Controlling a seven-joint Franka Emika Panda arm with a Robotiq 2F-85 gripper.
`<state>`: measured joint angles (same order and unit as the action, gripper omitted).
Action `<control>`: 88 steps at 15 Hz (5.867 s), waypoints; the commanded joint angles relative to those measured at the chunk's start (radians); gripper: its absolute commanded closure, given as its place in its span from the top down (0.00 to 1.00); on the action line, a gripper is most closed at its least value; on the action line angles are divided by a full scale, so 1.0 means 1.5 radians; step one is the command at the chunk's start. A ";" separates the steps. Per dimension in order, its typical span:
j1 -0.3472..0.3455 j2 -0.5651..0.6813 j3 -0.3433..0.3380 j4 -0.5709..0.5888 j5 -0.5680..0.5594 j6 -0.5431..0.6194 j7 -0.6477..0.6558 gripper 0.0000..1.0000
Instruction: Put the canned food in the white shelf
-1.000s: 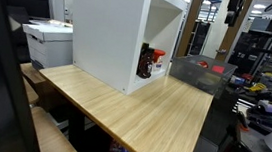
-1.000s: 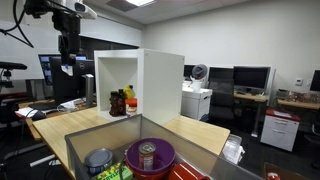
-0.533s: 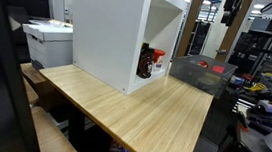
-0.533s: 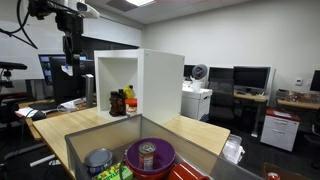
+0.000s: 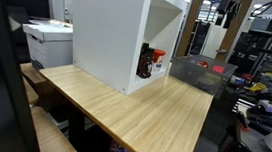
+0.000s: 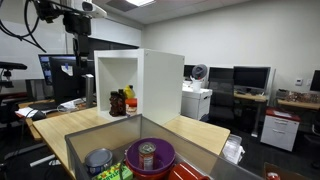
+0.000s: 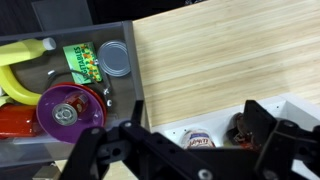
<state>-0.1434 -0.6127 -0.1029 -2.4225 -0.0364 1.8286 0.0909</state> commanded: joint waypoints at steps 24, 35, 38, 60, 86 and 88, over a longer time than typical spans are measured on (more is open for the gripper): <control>-0.158 0.220 -0.100 0.032 -0.063 0.160 0.151 1.00; -0.160 0.324 -0.131 0.090 -0.065 0.219 0.197 1.00; -0.151 0.352 -0.131 0.117 -0.062 0.230 0.194 1.00; -0.130 0.400 -0.136 0.087 -0.069 0.346 0.159 1.00; -0.096 0.524 -0.175 0.061 -0.129 0.505 0.206 1.00; -0.089 0.527 -0.184 0.052 -0.156 0.517 0.227 1.00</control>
<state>-0.3042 0.1735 -0.3492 -2.3125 -0.2046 2.5526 0.3687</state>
